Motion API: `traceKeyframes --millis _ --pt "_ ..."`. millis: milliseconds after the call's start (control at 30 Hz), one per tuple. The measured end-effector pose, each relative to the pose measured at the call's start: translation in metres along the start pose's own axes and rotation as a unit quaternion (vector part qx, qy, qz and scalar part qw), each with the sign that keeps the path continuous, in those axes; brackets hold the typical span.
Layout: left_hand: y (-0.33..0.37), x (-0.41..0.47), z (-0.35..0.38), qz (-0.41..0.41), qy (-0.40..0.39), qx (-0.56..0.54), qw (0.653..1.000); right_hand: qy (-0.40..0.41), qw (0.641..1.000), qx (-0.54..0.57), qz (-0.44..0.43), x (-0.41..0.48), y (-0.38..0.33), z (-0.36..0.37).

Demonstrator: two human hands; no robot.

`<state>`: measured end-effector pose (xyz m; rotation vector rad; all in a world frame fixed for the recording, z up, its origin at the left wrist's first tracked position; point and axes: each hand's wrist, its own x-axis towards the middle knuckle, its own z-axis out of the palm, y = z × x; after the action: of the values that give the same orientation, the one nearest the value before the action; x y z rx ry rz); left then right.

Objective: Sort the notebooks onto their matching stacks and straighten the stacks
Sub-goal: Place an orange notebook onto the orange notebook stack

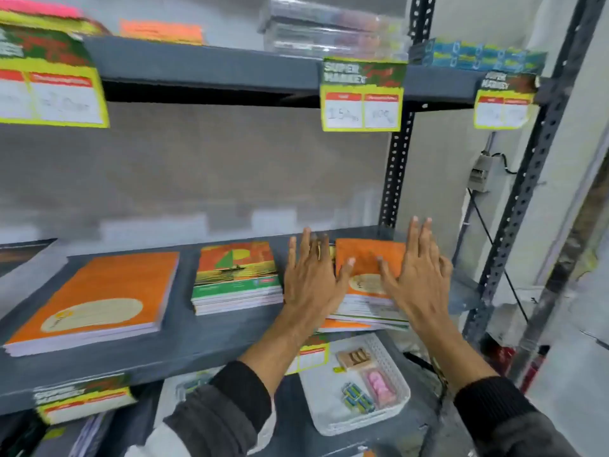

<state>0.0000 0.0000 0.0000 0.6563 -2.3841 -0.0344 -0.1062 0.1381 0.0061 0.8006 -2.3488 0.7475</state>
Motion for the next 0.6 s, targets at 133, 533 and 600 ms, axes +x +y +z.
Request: traceKeyframes --millis 133,533,600 --pt "0.025 0.004 0.029 -0.046 -0.134 -0.047 0.989 -0.193 0.966 0.071 0.155 0.006 0.044 0.016" --pt "0.029 0.006 -0.004 -0.178 0.051 -0.501 0.845 -0.079 0.92 0.353 0.15 -0.005 0.033 0.007" --pt "0.015 0.005 -0.022 -0.153 0.076 -0.52 0.837 -0.05 0.925 0.359 0.112 -0.001 0.009 0.0"
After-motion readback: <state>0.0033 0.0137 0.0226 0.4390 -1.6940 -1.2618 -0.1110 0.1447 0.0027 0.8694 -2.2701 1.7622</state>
